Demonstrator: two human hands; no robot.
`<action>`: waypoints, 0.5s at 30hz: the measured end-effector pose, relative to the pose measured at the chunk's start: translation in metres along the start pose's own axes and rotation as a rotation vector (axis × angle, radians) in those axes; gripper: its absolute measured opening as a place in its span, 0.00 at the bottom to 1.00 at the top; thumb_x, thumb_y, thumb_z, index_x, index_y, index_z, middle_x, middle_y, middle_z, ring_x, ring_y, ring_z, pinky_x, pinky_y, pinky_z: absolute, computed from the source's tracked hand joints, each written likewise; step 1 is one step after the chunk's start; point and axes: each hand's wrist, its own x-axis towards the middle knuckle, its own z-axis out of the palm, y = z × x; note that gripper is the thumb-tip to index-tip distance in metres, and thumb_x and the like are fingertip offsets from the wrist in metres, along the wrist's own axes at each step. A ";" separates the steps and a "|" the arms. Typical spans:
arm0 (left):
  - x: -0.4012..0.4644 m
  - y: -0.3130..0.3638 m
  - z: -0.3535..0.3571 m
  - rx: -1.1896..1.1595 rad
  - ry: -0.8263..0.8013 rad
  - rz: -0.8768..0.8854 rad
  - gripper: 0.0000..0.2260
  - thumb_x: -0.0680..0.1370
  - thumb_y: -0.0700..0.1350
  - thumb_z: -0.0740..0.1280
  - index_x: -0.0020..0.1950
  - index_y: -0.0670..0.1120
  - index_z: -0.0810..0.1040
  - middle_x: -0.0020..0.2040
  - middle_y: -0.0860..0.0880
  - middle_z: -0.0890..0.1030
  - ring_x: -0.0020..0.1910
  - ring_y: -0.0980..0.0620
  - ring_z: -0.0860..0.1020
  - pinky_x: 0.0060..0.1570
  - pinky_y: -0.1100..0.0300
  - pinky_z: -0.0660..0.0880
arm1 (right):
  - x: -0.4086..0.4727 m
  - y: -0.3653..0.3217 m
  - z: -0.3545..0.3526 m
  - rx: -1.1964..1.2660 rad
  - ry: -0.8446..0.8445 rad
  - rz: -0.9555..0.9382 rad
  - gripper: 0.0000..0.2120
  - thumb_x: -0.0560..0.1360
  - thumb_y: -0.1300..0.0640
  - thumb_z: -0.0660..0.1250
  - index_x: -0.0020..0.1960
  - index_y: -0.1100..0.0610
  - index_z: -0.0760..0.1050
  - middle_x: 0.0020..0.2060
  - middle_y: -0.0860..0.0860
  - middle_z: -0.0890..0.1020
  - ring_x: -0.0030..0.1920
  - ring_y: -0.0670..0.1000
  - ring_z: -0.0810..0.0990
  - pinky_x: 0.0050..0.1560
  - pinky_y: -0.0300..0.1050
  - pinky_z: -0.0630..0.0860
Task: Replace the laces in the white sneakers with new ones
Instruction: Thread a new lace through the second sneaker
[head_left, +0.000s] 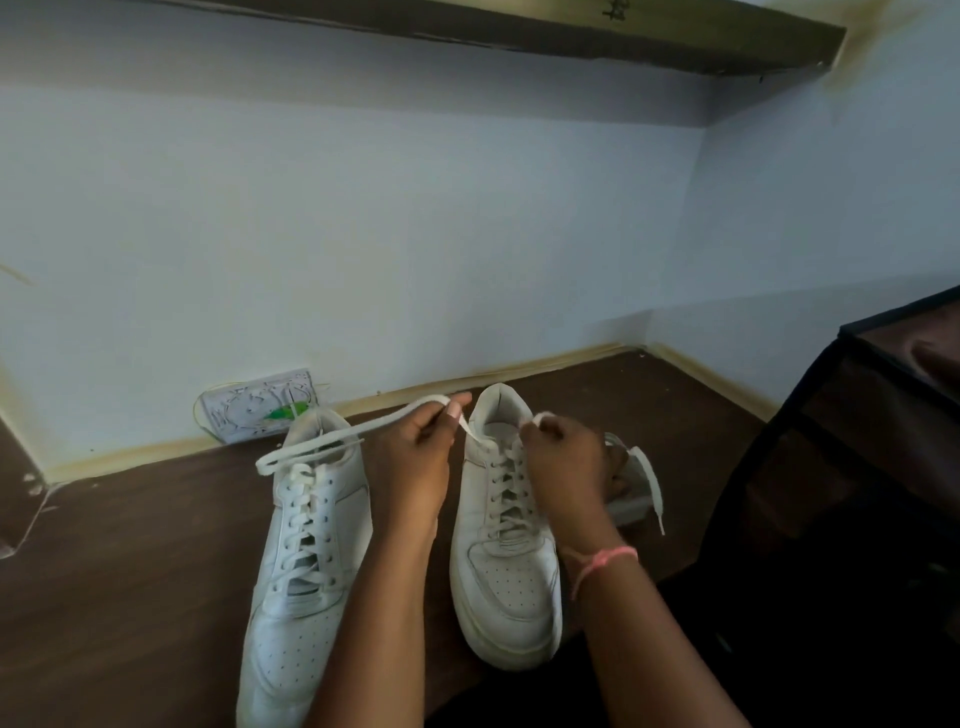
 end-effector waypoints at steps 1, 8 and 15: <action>0.001 0.006 0.000 -0.007 -0.018 0.043 0.09 0.79 0.47 0.68 0.49 0.62 0.84 0.35 0.61 0.80 0.34 0.64 0.74 0.40 0.61 0.71 | 0.006 -0.009 0.001 0.128 -0.055 0.027 0.10 0.71 0.39 0.66 0.41 0.44 0.79 0.45 0.49 0.82 0.55 0.58 0.79 0.60 0.63 0.73; 0.010 0.013 -0.008 0.168 -0.053 0.336 0.08 0.77 0.48 0.70 0.55 0.57 0.84 0.50 0.57 0.77 0.52 0.58 0.78 0.51 0.67 0.73 | 0.010 -0.039 -0.007 -0.226 -0.455 -0.401 0.13 0.77 0.56 0.59 0.53 0.47 0.81 0.51 0.52 0.81 0.60 0.61 0.73 0.60 0.62 0.73; 0.012 0.007 -0.008 0.275 -0.315 0.301 0.07 0.80 0.55 0.62 0.52 0.59 0.79 0.52 0.62 0.76 0.56 0.60 0.76 0.53 0.69 0.70 | -0.004 -0.038 -0.033 -0.195 -0.466 -0.530 0.08 0.79 0.56 0.65 0.49 0.59 0.81 0.39 0.54 0.81 0.37 0.45 0.75 0.40 0.41 0.73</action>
